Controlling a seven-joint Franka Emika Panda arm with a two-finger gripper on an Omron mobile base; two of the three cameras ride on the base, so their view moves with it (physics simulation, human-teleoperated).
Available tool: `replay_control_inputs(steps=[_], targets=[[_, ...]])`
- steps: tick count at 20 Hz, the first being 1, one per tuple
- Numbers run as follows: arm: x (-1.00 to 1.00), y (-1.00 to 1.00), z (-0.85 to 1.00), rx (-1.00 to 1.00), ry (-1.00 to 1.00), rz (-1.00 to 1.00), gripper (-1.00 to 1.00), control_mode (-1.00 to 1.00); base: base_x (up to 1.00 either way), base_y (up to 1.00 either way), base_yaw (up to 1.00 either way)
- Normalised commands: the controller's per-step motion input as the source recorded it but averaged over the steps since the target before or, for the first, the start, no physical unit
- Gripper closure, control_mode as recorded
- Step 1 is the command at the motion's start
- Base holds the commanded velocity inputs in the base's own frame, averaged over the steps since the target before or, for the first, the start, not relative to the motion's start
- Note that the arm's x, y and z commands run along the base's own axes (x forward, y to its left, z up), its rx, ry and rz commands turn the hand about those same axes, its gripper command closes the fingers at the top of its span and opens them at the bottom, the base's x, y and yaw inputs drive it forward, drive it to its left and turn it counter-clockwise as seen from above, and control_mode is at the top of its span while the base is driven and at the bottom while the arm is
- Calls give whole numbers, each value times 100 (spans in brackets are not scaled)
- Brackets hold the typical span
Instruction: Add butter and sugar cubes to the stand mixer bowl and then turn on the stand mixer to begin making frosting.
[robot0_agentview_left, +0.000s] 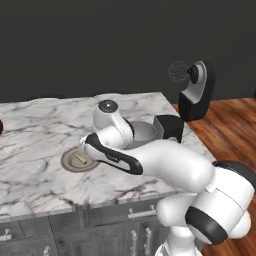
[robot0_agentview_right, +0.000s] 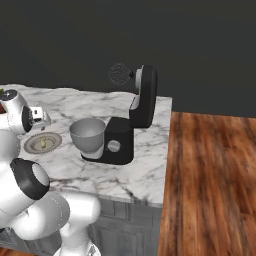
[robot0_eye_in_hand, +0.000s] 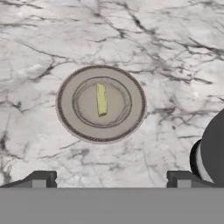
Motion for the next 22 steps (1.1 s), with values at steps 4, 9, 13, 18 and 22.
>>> replay_control_inputs(steps=[4,9,13,18,22], targets=[[18,19,-37,0,6,2,-100,-100,0,0,0],[18,23,-28,0,4,0,-100,-100,0,0,0],[25,27,-22,-2,5,0,-100,-100,0,0,0],[36,5,-17,0,5,0,-100,-100,0,0,0],[33,8,-18,0,5,0,-100,-100,0,0,0]])
